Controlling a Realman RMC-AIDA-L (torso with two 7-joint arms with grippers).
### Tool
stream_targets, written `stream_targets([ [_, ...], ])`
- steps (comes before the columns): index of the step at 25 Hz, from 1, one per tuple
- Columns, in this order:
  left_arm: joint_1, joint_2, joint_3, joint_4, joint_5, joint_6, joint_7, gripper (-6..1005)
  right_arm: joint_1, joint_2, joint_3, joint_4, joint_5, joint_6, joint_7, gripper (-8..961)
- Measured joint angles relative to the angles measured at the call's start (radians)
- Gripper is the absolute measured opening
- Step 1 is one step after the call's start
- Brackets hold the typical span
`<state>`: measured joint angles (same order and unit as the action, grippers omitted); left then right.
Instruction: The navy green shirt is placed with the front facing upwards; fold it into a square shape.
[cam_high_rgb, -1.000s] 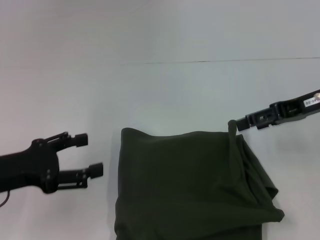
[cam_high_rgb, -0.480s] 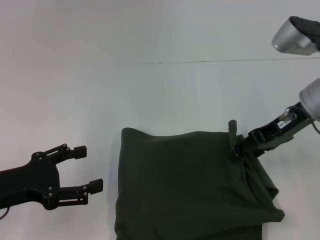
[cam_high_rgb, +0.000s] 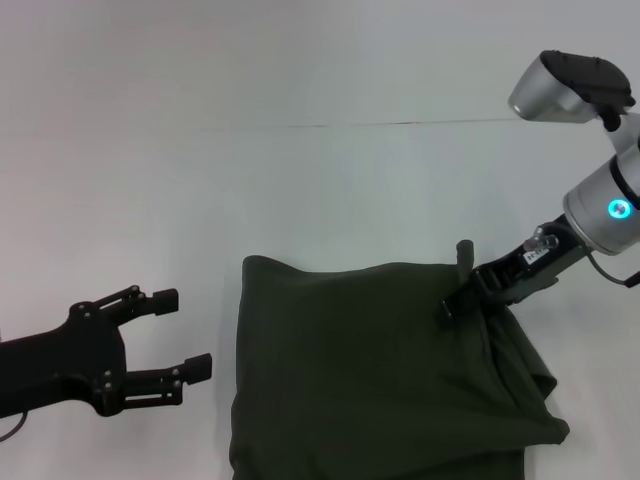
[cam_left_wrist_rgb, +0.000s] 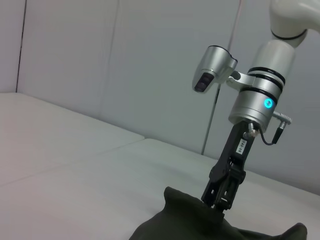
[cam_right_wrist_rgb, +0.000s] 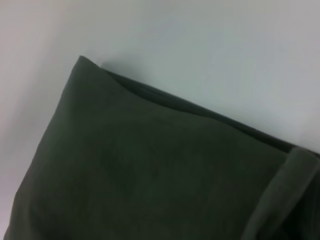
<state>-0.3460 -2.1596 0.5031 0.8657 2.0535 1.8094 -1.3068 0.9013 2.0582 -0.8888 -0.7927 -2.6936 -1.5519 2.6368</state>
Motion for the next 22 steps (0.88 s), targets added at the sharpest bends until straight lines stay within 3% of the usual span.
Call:
stream_targets([
  [5, 0.0, -0.001, 0.0, -0.001, -0.001, -0.003, 0.001, 962, 0.0, 0.01, -0.001, -0.012, 0.0, 0.005, -0.012, 784],
  [16, 0.005, -0.002, 0.0, -0.002, -0.001, -0.003, 0.012, 961, -0.001, 0.005, -0.004, -0.013, -0.001, -0.001, -0.011, 346],
  [22, 0.006, -0.002, 0.0, -0.002, -0.001, -0.001, 0.012, 960, -0.007, -0.007, 0.002, -0.033, 0.007, -0.024, -0.015, 170],
])
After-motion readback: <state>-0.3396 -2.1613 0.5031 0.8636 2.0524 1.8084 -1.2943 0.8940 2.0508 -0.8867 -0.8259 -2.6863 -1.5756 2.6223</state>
